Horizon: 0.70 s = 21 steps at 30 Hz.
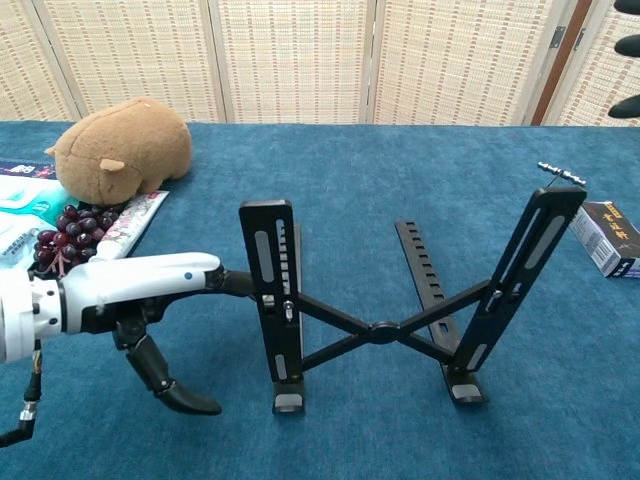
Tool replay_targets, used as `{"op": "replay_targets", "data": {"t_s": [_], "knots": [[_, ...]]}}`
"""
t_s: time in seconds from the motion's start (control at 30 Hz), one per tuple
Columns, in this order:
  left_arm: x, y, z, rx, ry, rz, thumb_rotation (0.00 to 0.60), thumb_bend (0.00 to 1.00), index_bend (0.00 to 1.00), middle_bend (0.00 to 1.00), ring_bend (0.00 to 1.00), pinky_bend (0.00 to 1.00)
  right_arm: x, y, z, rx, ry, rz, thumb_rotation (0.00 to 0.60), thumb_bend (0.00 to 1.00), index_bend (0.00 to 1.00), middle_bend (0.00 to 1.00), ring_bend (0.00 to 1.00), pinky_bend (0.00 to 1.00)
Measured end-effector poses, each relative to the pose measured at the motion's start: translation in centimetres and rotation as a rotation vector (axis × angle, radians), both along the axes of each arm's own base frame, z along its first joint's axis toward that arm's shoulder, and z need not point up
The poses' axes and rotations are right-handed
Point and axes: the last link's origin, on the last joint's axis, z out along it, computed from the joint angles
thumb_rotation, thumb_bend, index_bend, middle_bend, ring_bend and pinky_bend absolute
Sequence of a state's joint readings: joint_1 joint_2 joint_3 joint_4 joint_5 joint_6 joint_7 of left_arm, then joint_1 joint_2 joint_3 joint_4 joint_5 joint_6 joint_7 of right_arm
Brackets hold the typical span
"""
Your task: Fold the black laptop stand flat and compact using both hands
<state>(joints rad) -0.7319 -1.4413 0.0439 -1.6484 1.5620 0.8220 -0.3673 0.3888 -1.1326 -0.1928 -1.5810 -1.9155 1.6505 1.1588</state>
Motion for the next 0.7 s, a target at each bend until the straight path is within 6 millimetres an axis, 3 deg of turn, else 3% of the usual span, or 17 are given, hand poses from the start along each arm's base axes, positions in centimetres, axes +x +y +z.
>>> {"op": "replay_targets", "data": {"t_s": [0.37,0.57,0.7], "knots": [[0.3,0.3,0.2,0.008,-0.006,0.001,0.600,0.17,0.28,0.13,0.12,0.00,-0.3,0.0,0.1,-0.014,0.013,-0.005,0.600,0.00,0.00,0.07,0.00,0.19],[0.0,1.2,2.0,0.080,-0.006,-0.013,0.600,0.17,0.28,0.13,0.12,0.00,-0.3,-0.3,0.8,-0.048,0.100,0.010,0.600,0.00,0.00,0.05,0.00,0.19],[-0.6,1.7,3.7,0.165,-0.008,-0.011,0.600,0.17,0.27,0.13,0.12,0.00,-0.4,-0.6,1.8,-0.090,0.246,0.025,0.600,0.00,0.00,0.01,0.00,0.19]]}}
